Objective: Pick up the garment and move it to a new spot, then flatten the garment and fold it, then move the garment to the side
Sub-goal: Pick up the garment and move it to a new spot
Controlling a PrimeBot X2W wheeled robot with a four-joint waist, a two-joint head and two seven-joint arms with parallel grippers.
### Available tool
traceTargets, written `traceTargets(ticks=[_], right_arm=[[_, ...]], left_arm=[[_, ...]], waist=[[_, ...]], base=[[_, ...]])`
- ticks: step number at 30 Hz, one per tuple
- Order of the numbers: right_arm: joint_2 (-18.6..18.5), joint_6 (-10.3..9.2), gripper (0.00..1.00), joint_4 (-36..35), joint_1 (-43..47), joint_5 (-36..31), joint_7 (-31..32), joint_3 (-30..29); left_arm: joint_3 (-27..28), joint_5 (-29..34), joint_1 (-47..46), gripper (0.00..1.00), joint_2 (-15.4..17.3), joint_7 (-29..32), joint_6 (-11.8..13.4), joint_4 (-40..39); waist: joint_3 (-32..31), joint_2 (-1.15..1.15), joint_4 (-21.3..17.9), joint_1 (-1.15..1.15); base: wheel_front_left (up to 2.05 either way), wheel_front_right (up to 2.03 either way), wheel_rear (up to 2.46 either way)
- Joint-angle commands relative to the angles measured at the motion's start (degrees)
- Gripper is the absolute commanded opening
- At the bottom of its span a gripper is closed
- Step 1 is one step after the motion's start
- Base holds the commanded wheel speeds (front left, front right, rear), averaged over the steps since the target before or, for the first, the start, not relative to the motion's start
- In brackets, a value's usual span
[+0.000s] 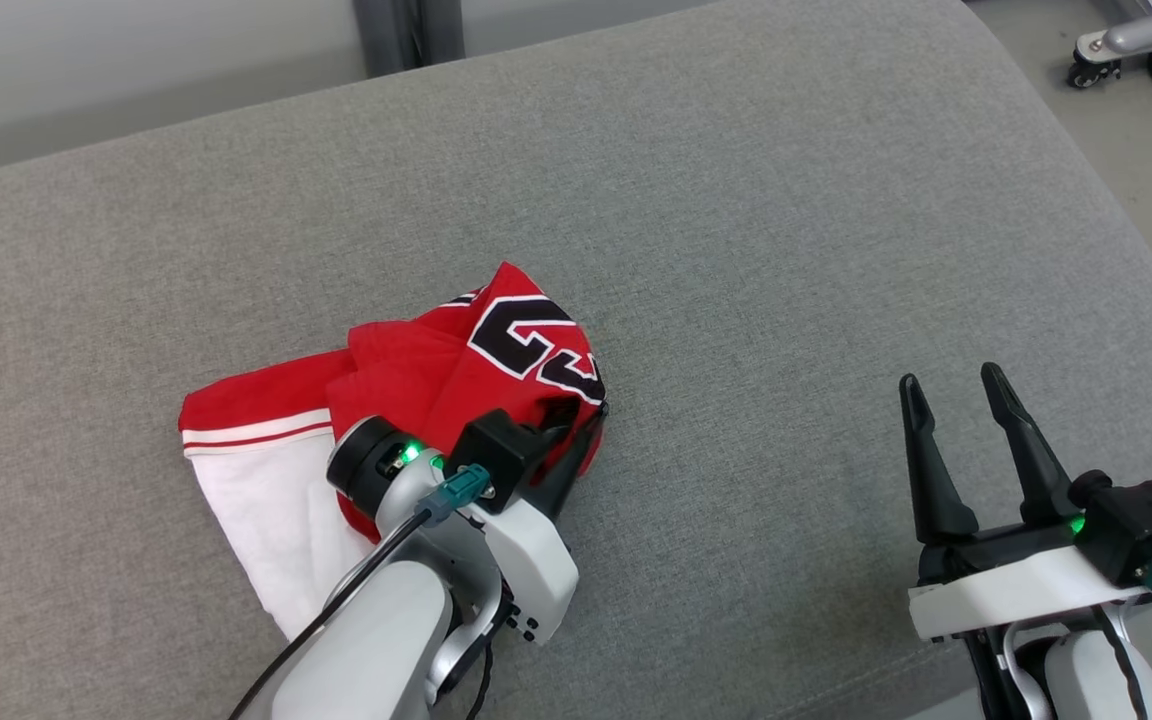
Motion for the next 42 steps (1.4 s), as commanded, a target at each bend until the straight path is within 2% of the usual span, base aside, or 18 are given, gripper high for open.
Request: traceTargets(ticks=[1,2,7,10,11,17,25,31,42], right_arm=[[-0.20,0.01,1.00,0.32,-0.72,0.31,-0.56,0.00],[-0.19,0.01,1.00,0.59,-0.64,0.38,-0.65,0.05],[-0.23,0.01,1.00,2.21,-0.08,-0.56,-0.83,0.22],[-0.22,0.01,1.00,2.97,0.99,-1.28,-0.91,0.08],[-0.25,0.01,1.00,3.36,1.56,-1.60,-0.91,-0.11],[-0.25,0.01,1.00,4.02,4.02,-2.90,-0.10,-0.97],[-0.23,0.01,1.00,3.09,6.59,-4.27,1.84,-1.86],[-0.24,0.01,1.00,2.44,7.84,-4.58,2.68,-2.68],[-0.24,0.01,1.00,2.02,10.26,-4.99,3.65,-3.23]], left_arm=[[-0.01,-0.24,-1.29,0.39,0.18,-0.66,-0.32,0.42],[-0.40,-0.49,-1.25,1.00,-0.09,-1.18,-0.42,1.21],[-1.52,-2.39,1.40,1.00,-0.83,-4.52,-0.39,2.45],[-1.40,-2.93,3.72,1.00,-0.86,-6.72,0.59,1.53],[-0.57,-3.02,5.60,1.00,-0.52,-8.19,2.21,0.29],[4.71,-5.88,11.77,1.00,1.03,-11.40,7.69,-2.86],[12.89,-9.68,16.93,1.00,4.76,-13.70,12.45,-4.03],[17.41,-11.15,20.39,1.00,8.37,-14.47,14.20,-4.96],[17.74,-10.90,26.57,1.00,11.09,-13.71,15.14,-9.68]], waist=[[-0.26,0.00,0.09,0.00],[-0.63,0.00,0.33,0.00],[-3.74,0.00,2.24,0.00],[-6.60,0.00,4.17,0.00],[-8.24,0.00,5.44,0.00],[-12.78,0.00,9.72,0.00],[-16.48,0.00,14.66,0.00],[-17.78,0.00,17.00,0.00],[-19.54,0.00,17.48,0.00]], base=[[0.00,0.00,0.00],[0.00,0.00,0.00],[0.00,0.00,0.00],[0.00,0.00,0.00],[0.00,0.00,0.00],[0.00,0.00,0.00],[0.00,0.00,0.00],[0.00,0.00,0.00],[0.00,0.00,0.00]])
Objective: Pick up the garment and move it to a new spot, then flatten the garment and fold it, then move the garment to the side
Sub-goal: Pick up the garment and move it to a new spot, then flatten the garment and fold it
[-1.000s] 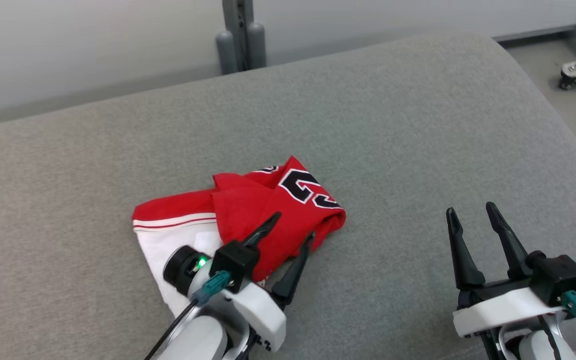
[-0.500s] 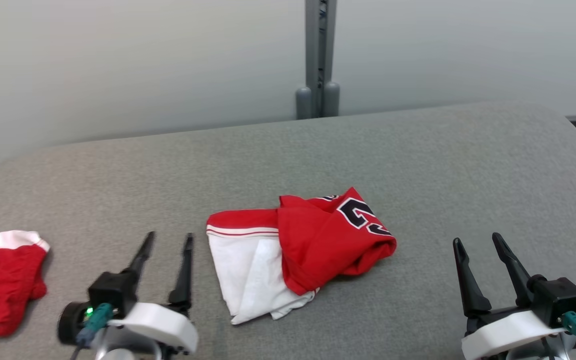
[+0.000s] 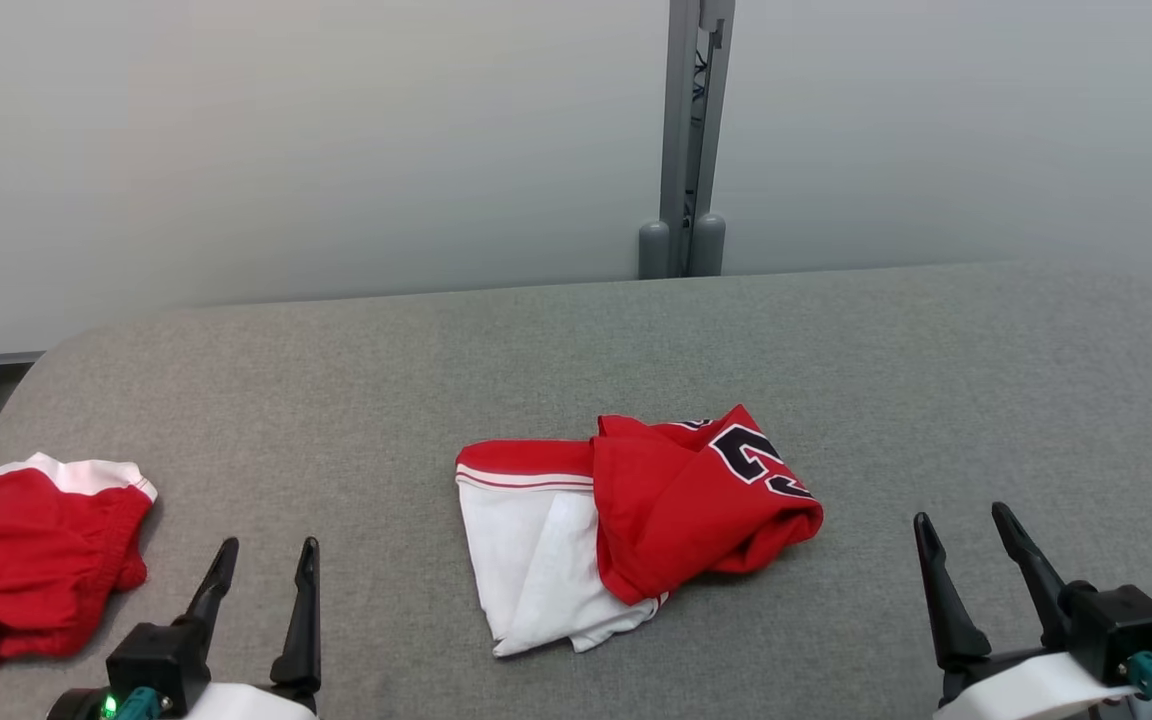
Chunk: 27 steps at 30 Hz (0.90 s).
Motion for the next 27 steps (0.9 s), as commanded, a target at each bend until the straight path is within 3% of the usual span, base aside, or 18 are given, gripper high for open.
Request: traceTargets(ticks=[1,27], right_arm=[[-0.28,0.01,1.00,-0.22,0.91,-0.07,0.15,-0.31],[-0.28,0.01,1.00,-1.39,2.97,0.78,0.97,-0.47]], left_arm=[[-0.01,0.30,0.82,1.00,0.44,0.12,0.48,-0.67],[-1.54,0.36,4.57,1.00,2.04,3.49,2.78,-5.69]], waist=[[-0.31,0.00,-0.20,0.00],[-1.60,0.00,-0.73,0.00]], base=[[0.00,0.00,0.00],[0.00,0.00,0.00]])
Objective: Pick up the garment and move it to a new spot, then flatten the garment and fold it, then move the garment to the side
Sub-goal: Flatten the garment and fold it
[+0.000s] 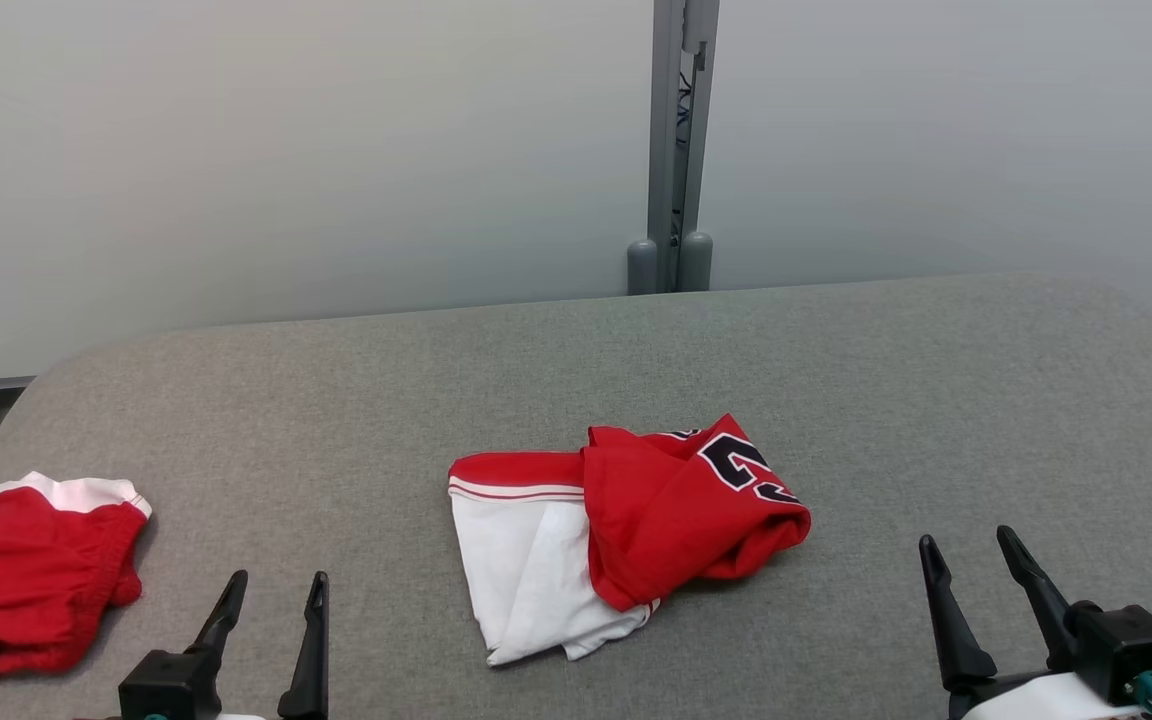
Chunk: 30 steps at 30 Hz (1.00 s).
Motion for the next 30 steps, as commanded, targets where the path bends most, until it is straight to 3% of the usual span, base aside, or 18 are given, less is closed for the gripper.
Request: traceTargets(ticks=[1,13,22,30], right_arm=[[-0.28,0.01,1.00,0.03,0.16,0.42,-0.17,-0.10],[-0.27,0.01,1.00,0.93,-1.10,-0.07,0.21,1.71],[-0.79,0.01,1.00,5.83,-6.75,1.73,5.54,14.46],[-1.73,0.01,1.00,14.40,-15.52,3.47,7.98,20.81]], left_arm=[[0.03,-0.19,-0.07,1.00,0.40,0.09,0.32,-0.21],[-1.13,0.27,-2.39,1.00,0.67,0.69,-0.44,-0.12],[-3.76,1.47,-7.45,1.00,-0.06,0.32,-2.73,1.36],[-5.33,1.35,-11.13,1.00,-1.37,-0.72,-4.32,3.70]], waist=[[0.08,0.00,0.07,0.00],[1.28,0.00,1.91,0.00],[4.26,0.00,8.32,0.00],[6.29,0.00,12.83,0.00]], base=[[0.00,0.00,0.00],[0.00,0.00,0.00],[0.00,0.00,0.00],[0.00,0.00,0.00]])
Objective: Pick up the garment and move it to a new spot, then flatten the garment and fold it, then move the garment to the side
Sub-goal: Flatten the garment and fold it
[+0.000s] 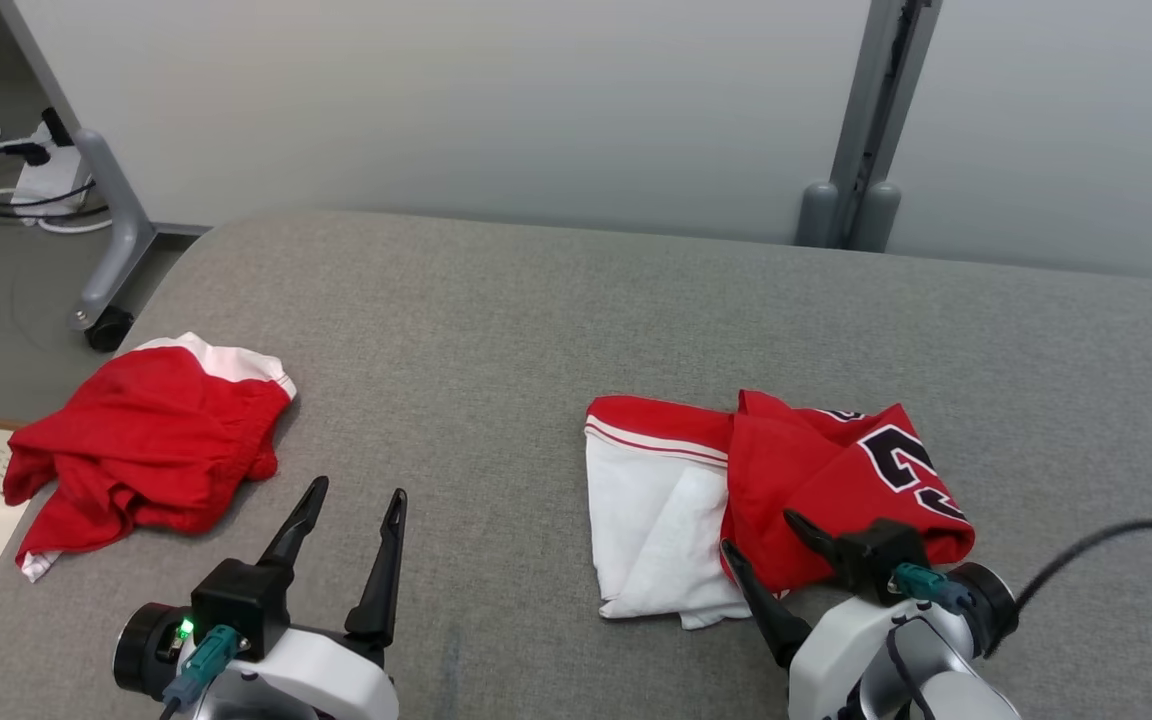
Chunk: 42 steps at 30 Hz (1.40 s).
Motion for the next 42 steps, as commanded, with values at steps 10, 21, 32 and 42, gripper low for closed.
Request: traceTargets(ticks=[10,21,32,42], right_arm=[[-1.01,0.01,0.00,10.31,-6.57,3.38,2.17,2.45],[-3.55,0.01,0.00,5.94,-2.22,5.02,-3.40,-9.88],[-4.54,0.01,0.00,3.48,1.88,3.02,-2.54,-28.99],[-5.17,0.01,0.07,13.85,-1.95,3.74,-6.72,-41.26]], left_arm=[[-0.11,-0.49,-2.81,1.00,-1.06,-2.14,-0.09,2.93],[0.61,-1.14,-1.71,1.00,-0.67,-2.98,0.52,3.66],[0.59,-1.27,-3.23,1.00,-0.26,-3.01,0.85,2.69],[0.32,-1.26,-4.66,1.00,0.24,-3.07,0.48,2.66]], waist=[[2.51,0.00,1.70,0.00],[1.69,0.00,-1.53,0.00],[3.56,0.00,-5.51,0.00],[6.08,0.00,-5.99,0.00]], base=[[0.00,0.00,0.00],[0.00,0.00,0.00],[0.00,0.00,0.00],[0.00,0.00,0.00]])
